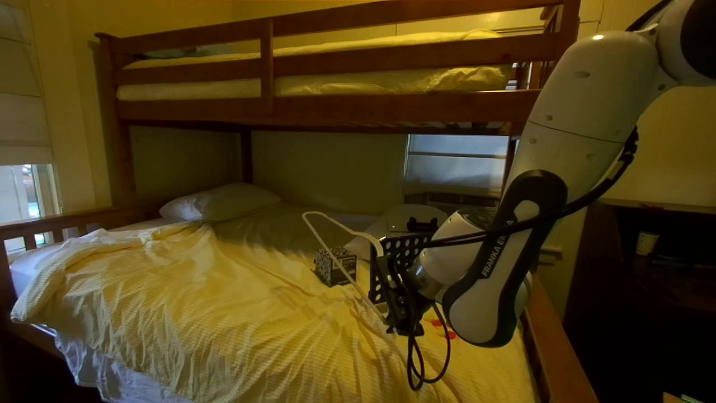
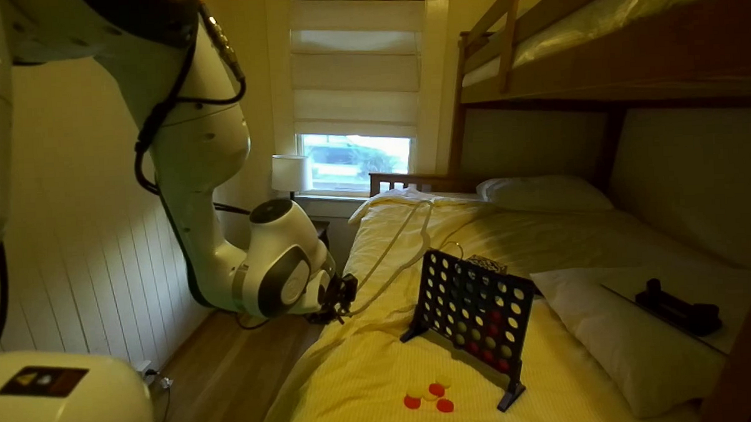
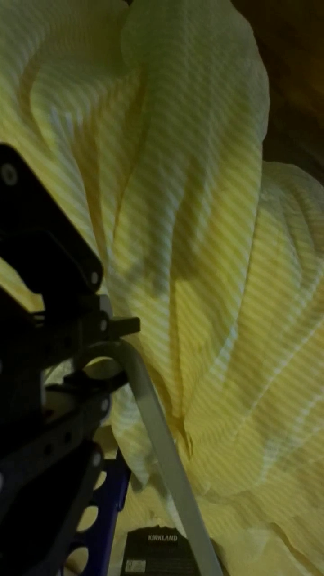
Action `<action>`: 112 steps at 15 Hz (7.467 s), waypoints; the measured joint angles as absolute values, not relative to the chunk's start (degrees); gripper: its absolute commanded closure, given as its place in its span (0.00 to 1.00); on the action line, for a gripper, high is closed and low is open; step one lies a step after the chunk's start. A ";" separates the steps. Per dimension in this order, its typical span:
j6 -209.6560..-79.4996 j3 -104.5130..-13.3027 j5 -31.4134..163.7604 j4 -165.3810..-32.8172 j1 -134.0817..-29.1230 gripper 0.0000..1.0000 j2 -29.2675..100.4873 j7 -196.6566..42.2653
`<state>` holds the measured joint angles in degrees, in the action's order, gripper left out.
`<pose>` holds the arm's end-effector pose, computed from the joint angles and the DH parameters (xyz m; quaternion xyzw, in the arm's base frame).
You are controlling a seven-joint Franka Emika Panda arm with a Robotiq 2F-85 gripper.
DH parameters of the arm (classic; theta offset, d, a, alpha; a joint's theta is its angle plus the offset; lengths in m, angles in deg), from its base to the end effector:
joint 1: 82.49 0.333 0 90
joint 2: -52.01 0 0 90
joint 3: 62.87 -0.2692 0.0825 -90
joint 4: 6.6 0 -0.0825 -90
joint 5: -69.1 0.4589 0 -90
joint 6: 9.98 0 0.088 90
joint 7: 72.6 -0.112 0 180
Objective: Pick up the hang wire and put it on the black object
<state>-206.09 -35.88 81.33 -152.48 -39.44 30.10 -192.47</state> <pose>0.4895 0.0868 0.0899 -0.5354 0.7960 -0.1750 0.2215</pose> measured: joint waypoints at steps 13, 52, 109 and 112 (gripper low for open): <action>-206.38 -50.77 84.08 -150.76 -53.80 0.95 30.15 -187.19; -218.07 -46.61 90.97 -151.50 -49.70 0.00 29.77 -172.58; -234.22 -128.95 58.90 -164.20 -161.74 0.00 27.47 -228.10; -231.74 -134.57 60.32 -164.14 -166.93 0.00 27.48 -228.10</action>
<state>-231.74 -134.57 60.32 -164.14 -166.93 27.48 -228.10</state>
